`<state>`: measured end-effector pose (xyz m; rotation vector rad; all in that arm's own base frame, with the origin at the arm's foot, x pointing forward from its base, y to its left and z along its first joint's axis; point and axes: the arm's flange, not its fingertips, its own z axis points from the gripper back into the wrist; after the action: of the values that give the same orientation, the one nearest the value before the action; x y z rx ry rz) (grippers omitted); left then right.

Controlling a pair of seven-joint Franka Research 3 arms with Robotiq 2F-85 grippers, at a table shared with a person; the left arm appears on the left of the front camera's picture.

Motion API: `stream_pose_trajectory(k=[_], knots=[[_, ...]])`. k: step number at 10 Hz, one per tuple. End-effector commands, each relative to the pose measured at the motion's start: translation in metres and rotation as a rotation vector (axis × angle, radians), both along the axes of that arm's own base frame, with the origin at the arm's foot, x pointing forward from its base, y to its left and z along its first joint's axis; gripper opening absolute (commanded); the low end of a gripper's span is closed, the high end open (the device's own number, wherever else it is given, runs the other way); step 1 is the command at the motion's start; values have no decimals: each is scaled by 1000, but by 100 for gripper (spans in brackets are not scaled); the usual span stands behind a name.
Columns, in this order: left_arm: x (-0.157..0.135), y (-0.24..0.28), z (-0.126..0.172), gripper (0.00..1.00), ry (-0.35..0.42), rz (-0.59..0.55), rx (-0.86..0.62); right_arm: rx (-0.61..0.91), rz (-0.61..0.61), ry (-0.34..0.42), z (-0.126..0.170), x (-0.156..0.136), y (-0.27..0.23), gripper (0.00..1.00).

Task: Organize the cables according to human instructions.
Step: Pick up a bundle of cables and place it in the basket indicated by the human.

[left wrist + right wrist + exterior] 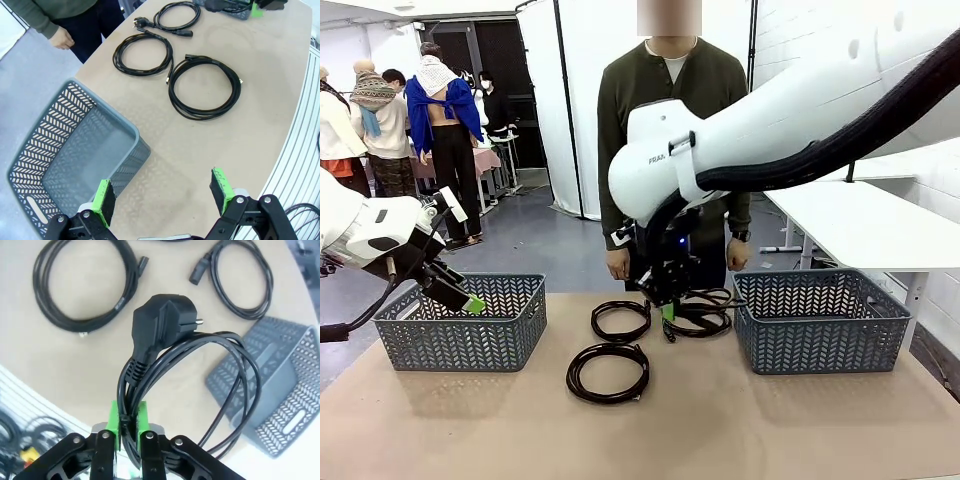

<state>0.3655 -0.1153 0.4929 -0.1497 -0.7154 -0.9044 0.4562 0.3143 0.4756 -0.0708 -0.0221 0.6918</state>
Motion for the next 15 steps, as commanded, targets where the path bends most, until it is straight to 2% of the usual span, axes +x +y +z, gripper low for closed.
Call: stream_pose_trajectory(k=[1, 2, 3, 9, 12, 15], knots=[[2, 1, -1, 100, 0, -1, -15, 18, 87, 22, 8, -6, -26, 0], [2, 1, -1, 100, 0, -1, -15, 37, 84, 29, 12, -8, -34, 0], [2, 1, -1, 100, 0, -1, -15, -3, 52, 3, 8, -1, -10, 0], [2, 1, -1, 100, 0, -1, -15, 0, 70, 19, 5, -3, -13, 0], [2, 1, -1, 100, 0, -1, -15, -48, 143, -4, 28, -8, -48, 0], [2, 1, -1, 100, 0, -1, -15, -59, 200, 23, 49, -14, -85, 0]])
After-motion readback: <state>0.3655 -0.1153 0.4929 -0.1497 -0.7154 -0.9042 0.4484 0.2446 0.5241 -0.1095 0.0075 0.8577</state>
